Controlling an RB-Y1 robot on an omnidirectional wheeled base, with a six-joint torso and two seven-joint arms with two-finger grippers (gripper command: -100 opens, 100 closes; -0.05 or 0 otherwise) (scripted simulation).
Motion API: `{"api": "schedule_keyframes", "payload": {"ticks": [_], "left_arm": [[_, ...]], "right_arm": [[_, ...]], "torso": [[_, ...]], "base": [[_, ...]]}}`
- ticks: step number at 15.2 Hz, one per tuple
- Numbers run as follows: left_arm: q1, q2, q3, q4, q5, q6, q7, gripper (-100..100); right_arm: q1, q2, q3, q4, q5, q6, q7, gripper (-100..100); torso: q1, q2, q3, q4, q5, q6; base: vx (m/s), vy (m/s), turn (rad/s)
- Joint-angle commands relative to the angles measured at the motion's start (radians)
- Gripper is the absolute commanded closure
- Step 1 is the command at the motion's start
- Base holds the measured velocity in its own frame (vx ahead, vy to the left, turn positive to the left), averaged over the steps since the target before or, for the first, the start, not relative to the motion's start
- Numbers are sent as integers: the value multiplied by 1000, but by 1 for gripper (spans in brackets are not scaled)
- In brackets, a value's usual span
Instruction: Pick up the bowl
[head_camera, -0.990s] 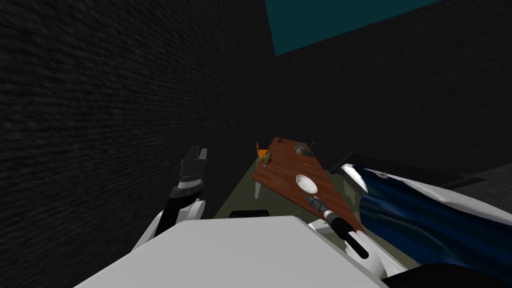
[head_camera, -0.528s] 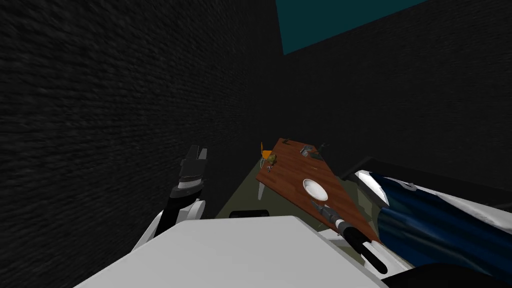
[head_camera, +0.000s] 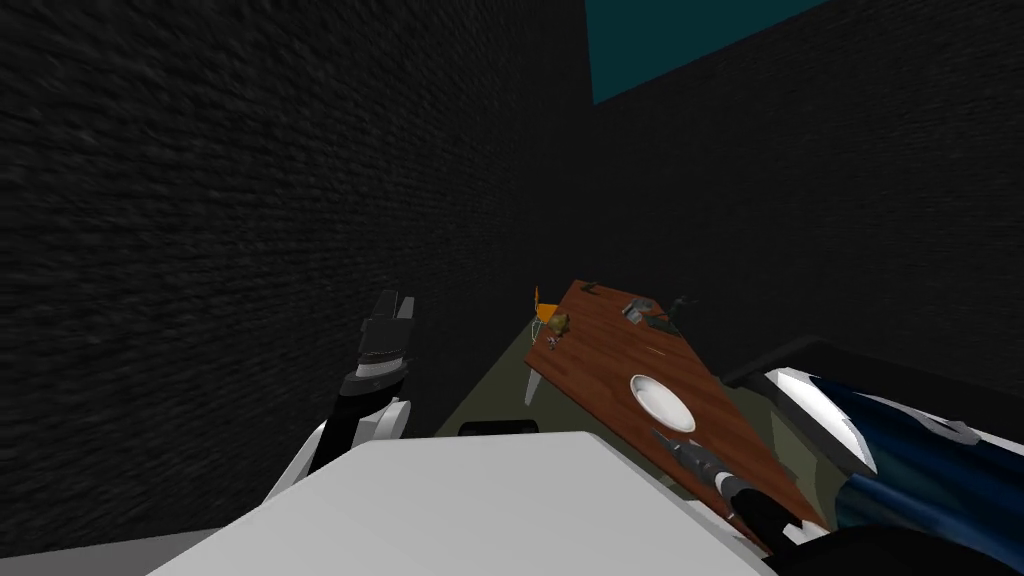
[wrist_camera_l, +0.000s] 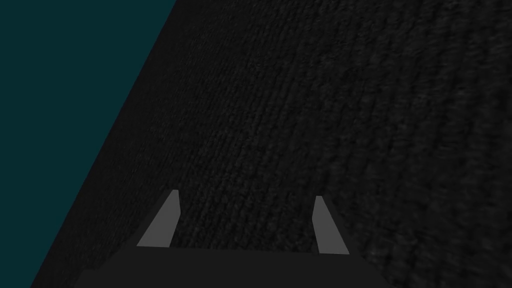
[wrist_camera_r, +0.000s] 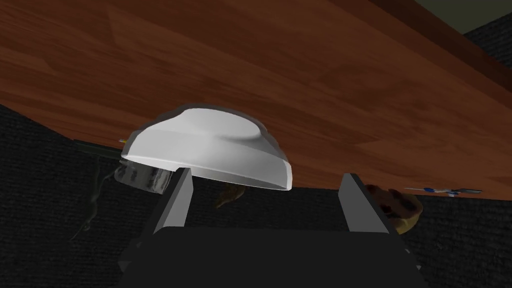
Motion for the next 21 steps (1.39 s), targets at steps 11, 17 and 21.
{"api": "schedule_keyframes", "payload": {"ticks": [11, 17, 21], "left_arm": [[0, 0, 0, 0, 0, 0, 0, 0], [0, 0, 0, 0, 0, 0, 0, 0], [0, 0, 0, 0, 0, 0, 0, 0]], "right_arm": [[-13, -43, -4, 219, 75, -21, 37, -100], [-16, -60, -4, 338, 118, -30, 55, -100], [-18, -65, -3, 382, 139, -35, 64, -100]], "torso": [[-1, 1, 0, 0, 0, -1], [-2, 1, 0, 0, -1, 1], [-2, 1, 0, 0, -1, 1]], "base": [[24, 29, 134], [33, 26, 126], [30, 17, 114]]}}
